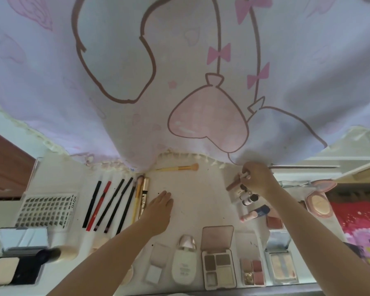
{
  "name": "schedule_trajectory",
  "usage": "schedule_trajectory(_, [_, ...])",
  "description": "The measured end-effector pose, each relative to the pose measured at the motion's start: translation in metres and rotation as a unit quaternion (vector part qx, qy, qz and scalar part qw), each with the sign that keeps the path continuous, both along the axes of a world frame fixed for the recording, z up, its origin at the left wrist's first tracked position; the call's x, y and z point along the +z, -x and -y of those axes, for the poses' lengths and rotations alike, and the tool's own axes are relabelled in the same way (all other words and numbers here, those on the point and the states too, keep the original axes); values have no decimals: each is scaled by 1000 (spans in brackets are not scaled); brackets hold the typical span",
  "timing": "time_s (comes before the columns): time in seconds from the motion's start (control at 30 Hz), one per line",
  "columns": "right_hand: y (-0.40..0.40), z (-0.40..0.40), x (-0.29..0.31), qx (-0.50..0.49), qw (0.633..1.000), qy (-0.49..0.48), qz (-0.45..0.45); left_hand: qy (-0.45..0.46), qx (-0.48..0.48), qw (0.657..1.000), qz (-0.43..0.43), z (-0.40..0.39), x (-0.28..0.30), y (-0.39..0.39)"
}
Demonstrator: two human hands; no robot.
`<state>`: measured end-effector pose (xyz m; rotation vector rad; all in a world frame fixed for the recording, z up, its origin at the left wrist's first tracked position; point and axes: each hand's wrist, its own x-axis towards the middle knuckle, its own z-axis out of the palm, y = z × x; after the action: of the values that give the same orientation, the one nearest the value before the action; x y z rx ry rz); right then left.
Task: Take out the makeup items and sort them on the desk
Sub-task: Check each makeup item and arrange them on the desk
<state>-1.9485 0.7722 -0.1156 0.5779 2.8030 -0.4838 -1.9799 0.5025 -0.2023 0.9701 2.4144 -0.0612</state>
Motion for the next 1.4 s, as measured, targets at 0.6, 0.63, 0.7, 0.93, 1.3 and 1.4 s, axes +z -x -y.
schedule_trajectory(0.6, [17,64,16,239,963,-126,27,-114,7,989,-93,36,-4,9])
schedule_trajectory(0.63, [24,76,10,255,960,-108,27,-103,5,989,-110,38,0,10])
schedule_trajectory(0.7, [43,99,-8,277,957,-78,39,-101,23,989,-110,43,2,11])
schedule_trajectory(0.93, [95,153,-67,238,968,-37,71,-25,54,998,-28,65,14,-3])
schedule_trajectory(1.3, [58,145,-81,393,914,-44,88,-43,107,993,-31,74,6,-1])
schedule_trajectory(1.4, [52,161,-90,402,914,1,62,-68,112,991,-40,72,5,0])
